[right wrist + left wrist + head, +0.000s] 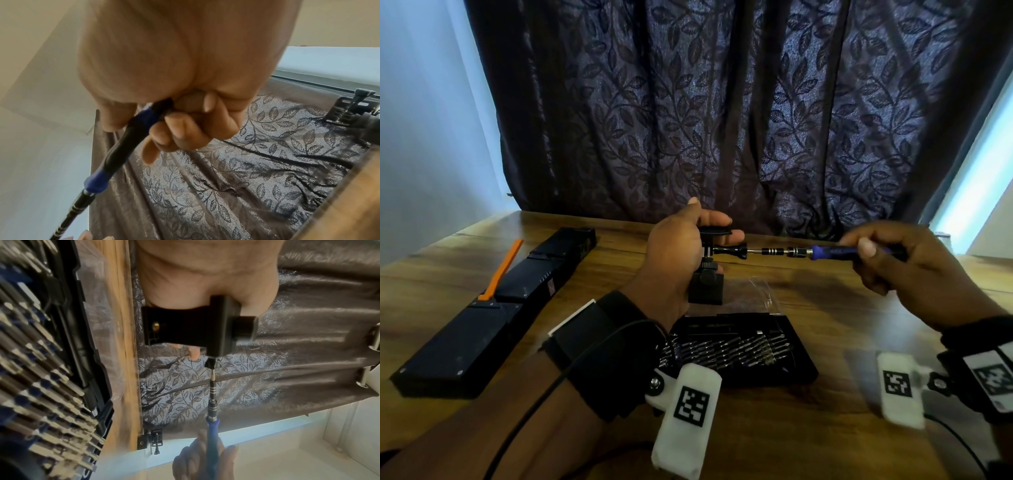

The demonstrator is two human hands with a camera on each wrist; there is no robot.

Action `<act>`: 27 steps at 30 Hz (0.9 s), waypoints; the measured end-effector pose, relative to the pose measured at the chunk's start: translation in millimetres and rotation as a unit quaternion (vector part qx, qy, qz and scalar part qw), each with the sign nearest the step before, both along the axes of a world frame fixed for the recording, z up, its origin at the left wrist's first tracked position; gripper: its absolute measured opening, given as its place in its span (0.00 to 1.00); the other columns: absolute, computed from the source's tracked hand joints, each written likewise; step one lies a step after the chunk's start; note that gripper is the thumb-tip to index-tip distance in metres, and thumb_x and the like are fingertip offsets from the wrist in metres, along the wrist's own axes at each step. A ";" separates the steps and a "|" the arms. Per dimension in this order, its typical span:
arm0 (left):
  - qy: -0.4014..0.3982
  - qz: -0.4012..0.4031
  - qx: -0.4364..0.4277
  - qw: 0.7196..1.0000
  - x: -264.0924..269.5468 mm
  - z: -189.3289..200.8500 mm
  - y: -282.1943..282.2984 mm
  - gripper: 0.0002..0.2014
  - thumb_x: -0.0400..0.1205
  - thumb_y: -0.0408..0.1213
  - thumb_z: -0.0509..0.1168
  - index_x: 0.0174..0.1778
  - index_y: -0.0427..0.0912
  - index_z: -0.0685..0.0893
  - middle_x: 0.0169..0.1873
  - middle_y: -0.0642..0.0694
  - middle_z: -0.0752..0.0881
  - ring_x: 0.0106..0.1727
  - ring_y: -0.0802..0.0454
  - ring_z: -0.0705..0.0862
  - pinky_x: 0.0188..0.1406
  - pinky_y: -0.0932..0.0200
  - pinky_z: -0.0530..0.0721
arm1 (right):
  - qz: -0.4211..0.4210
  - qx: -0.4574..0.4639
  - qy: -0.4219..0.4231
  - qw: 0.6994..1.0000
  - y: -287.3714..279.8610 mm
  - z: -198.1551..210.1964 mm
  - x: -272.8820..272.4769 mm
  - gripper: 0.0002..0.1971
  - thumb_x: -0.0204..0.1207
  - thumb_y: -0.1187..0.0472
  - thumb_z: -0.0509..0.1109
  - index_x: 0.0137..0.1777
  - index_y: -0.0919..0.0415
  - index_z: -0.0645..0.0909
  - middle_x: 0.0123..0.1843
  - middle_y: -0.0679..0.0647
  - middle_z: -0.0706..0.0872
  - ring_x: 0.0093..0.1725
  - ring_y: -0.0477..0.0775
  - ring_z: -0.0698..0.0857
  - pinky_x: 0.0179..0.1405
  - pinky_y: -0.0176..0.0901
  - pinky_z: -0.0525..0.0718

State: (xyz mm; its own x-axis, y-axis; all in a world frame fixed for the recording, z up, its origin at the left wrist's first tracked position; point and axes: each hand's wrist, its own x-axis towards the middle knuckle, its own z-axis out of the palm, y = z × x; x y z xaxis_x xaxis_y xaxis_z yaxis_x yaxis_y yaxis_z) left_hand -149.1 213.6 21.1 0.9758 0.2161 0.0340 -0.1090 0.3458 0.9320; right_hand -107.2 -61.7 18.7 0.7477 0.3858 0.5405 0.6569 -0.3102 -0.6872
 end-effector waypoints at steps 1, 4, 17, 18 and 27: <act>0.000 0.000 0.000 1.000 -0.1 -0.3 -0.6 0.27 0.95 0.52 0.49 0.44 0.39 0.87 0.47 0.33 0.94 0.41 0.48 0.92 0.22 0.60 0.80 | -0.005 0.001 -0.006 1.000 -1.5 0.8 0.4 0.30 0.69 0.27 0.76 0.46 0.57 0.83 0.29 0.55 0.78 0.26 0.57 0.74 0.25 0.46 0.75; 0.005 0.000 0.002 1.000 0.4 -2.1 -1.5 0.27 0.95 0.51 0.49 0.43 0.39 0.87 0.47 0.33 0.94 0.38 0.48 0.91 0.23 0.59 0.80 | -0.037 -0.033 -0.047 0.998 -3.5 3.3 1.2 0.31 0.65 0.24 0.74 0.44 0.54 0.81 0.29 0.58 0.80 0.28 0.67 0.75 0.27 0.58 0.74; 0.008 -0.022 -0.015 1.000 6.7 -11.2 4.9 0.25 0.94 0.53 0.50 0.49 0.39 0.85 0.48 0.34 0.94 0.49 0.43 0.92 0.26 0.58 0.82 | -0.042 -0.053 -0.112 0.991 1.9 9.7 -9.2 0.14 0.69 0.47 0.81 0.45 0.53 0.81 0.31 0.42 0.80 0.27 0.42 0.75 0.28 0.27 0.71; 0.007 -0.034 -0.026 0.999 7.3 -12.5 5.8 0.25 0.94 0.53 0.50 0.48 0.39 0.85 0.49 0.33 0.94 0.48 0.43 0.92 0.26 0.58 0.81 | -0.061 -0.062 -0.125 0.988 3.3 12.2 -12.0 0.15 0.68 0.43 0.79 0.43 0.52 0.82 0.31 0.41 0.81 0.27 0.42 0.75 0.26 0.26 0.70; -0.015 -0.129 -0.106 0.986 8.8 -11.8 13.0 0.24 0.92 0.53 0.51 0.43 0.40 0.83 0.55 0.29 0.92 0.33 0.43 0.76 0.23 0.62 0.83 | -0.096 -0.098 -0.206 0.969 10.0 29.9 -32.1 0.24 0.83 0.39 0.63 0.30 0.52 0.81 0.26 0.50 0.80 0.24 0.47 0.77 0.21 0.29 0.64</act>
State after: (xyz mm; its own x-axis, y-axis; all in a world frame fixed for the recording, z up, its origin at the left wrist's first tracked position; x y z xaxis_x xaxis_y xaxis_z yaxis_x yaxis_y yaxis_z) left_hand -140.3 226.6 9.3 0.9985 -0.0340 0.0434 -0.0174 0.5523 0.8334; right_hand -139.4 -51.7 48.7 0.5528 0.3871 0.7380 0.7801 -0.5517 -0.2950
